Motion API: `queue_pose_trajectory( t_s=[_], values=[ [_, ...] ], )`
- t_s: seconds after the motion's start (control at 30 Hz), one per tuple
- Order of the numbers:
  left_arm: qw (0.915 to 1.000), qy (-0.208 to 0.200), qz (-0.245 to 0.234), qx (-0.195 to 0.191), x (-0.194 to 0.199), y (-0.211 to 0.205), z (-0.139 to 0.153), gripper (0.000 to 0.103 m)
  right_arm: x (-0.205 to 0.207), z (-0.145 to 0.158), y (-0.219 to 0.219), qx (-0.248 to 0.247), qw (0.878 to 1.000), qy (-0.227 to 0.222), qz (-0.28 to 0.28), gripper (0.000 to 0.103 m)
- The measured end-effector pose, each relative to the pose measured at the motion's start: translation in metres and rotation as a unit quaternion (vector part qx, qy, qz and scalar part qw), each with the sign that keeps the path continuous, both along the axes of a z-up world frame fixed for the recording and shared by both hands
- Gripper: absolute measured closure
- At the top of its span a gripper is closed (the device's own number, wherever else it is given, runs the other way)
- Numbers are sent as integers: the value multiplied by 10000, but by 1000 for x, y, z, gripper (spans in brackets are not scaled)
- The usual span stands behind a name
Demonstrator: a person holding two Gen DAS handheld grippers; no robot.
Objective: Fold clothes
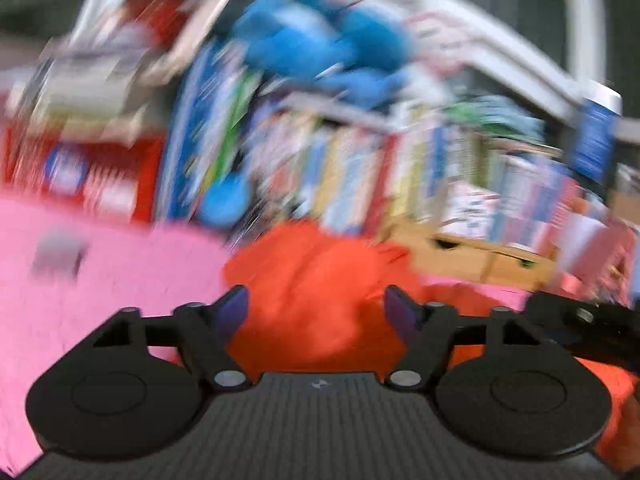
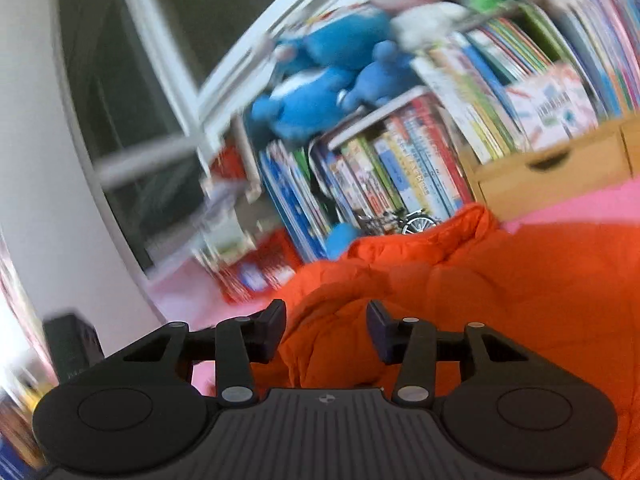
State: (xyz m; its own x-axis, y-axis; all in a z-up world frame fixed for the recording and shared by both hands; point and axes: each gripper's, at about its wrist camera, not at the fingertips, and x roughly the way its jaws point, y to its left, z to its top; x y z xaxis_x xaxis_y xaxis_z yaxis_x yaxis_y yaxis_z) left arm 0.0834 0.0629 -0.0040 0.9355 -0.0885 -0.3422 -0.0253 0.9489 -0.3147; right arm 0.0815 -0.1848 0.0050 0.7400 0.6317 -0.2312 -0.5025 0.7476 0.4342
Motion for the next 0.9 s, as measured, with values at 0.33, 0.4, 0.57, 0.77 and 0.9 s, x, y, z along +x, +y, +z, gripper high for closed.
queue_pose_trajectory(
  t_s=[0.33,0.4,0.57,0.77,0.9],
  values=[
    [9937,911,471,-452,16,18,-28,32,17,-15,99,-2174,9706,-127,-1026,42],
    [9931,986,469,-420,16,18,-29,30,23,-22,88,-2242,9659,104,-1290,47],
    [9923,1133,447,-204,23,13,-31,29,20,-29,50,-2536,9417,263,-2197,47],
    [9922,1153,426,-186,23,13,-31,27,16,-31,-10,-2472,9177,491,-3070,47],
    [9925,1169,358,-101,24,11,-31,22,13,-28,-48,-2438,9025,521,-3512,47]
  ],
)
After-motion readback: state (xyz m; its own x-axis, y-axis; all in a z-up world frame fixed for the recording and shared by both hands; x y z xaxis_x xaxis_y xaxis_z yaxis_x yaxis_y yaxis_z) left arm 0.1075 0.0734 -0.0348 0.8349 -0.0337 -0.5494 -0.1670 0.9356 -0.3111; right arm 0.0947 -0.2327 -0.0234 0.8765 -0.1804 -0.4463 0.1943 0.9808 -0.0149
